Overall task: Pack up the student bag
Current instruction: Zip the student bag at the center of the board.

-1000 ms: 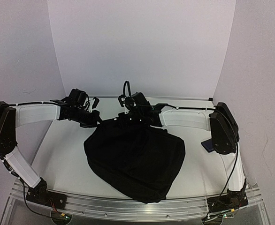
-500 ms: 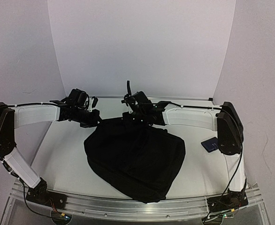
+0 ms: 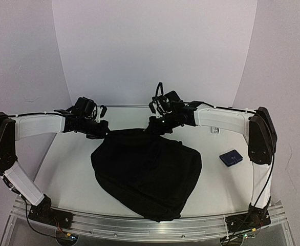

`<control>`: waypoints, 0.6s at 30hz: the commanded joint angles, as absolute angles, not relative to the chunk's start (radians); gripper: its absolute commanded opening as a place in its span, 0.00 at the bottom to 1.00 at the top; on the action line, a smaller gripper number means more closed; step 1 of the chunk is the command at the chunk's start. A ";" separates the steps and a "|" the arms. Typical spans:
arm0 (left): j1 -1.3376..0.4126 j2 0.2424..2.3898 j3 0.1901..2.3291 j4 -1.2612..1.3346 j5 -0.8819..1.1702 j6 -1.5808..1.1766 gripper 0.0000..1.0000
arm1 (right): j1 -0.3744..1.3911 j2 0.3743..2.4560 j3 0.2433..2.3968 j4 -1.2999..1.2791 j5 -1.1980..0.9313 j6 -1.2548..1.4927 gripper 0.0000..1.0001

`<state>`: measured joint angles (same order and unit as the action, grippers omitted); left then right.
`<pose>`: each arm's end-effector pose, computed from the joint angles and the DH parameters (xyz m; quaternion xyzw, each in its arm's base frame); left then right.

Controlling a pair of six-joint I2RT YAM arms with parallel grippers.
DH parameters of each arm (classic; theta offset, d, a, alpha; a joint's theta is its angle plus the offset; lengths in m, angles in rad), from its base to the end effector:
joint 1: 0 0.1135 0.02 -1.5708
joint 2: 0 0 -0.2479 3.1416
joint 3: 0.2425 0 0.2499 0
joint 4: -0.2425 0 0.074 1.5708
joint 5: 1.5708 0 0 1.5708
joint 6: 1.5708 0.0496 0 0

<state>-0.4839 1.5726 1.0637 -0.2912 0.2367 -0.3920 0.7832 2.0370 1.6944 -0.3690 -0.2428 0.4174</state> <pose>0.3015 -0.1716 0.2079 0.0866 0.9172 -0.2574 0.2916 0.3265 0.3419 0.2302 -0.2137 0.8782 0.3244 0.2790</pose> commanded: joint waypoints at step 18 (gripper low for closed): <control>-0.437 1.631 1.165 -0.250 0.129 -0.341 0.00 | 0.669 1.821 1.527 -0.370 -0.494 0.431 0.01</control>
